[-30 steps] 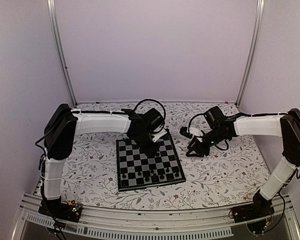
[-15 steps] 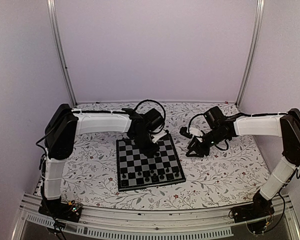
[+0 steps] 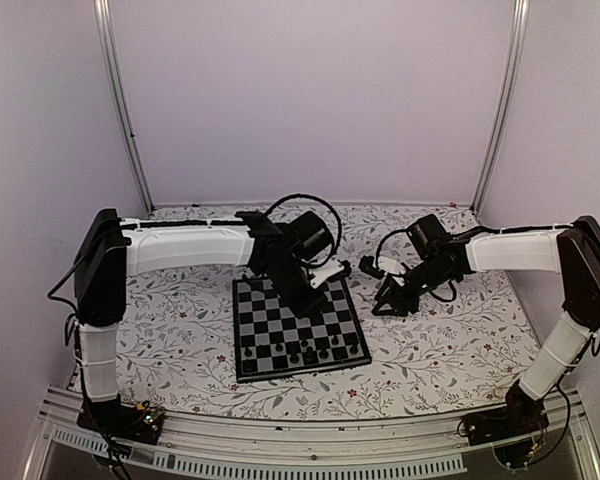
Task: Set up the chess pieces on the board
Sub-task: Pick up the chess piece from the chessboard, then place the chess piece on the chessboard.
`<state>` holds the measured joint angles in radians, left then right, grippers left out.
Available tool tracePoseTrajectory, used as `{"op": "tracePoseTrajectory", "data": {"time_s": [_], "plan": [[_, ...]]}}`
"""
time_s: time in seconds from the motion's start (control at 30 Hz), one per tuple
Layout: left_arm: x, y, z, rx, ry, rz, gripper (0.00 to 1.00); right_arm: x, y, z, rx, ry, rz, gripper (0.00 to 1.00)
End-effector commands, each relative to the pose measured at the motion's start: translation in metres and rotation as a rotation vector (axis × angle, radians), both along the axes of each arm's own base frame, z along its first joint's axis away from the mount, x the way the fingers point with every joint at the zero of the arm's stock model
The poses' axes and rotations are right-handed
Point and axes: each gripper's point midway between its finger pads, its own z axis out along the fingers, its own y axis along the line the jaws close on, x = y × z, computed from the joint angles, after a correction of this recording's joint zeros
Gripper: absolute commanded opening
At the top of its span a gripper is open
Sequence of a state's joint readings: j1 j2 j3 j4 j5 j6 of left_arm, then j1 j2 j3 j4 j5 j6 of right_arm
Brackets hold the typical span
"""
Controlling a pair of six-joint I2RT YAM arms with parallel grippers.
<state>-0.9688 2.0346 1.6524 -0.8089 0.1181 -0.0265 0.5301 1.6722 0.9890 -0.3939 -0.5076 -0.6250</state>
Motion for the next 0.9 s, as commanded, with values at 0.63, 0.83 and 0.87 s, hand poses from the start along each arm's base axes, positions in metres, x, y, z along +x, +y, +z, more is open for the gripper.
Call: {"op": "tracePoseTrajectory", "data": {"time_s": [0.63, 0.83, 0.87], "plan": [[-0.035, -0.018, -0.033, 0.037, 0.096, -0.127, 0.0, 0.004, 0.002, 0.007, 0.006, -0.019, 0.006, 0.46], [-0.036, -0.018, -0.037, 0.042, 0.107, -0.13, 0.01, 0.004, 0.002, 0.007, 0.005, -0.02, 0.006, 0.46], [-0.036, -0.019, -0.038, 0.04, 0.11, -0.132, 0.01, 0.004, 0.002, 0.007, 0.005, -0.02, 0.006, 0.46]]}}
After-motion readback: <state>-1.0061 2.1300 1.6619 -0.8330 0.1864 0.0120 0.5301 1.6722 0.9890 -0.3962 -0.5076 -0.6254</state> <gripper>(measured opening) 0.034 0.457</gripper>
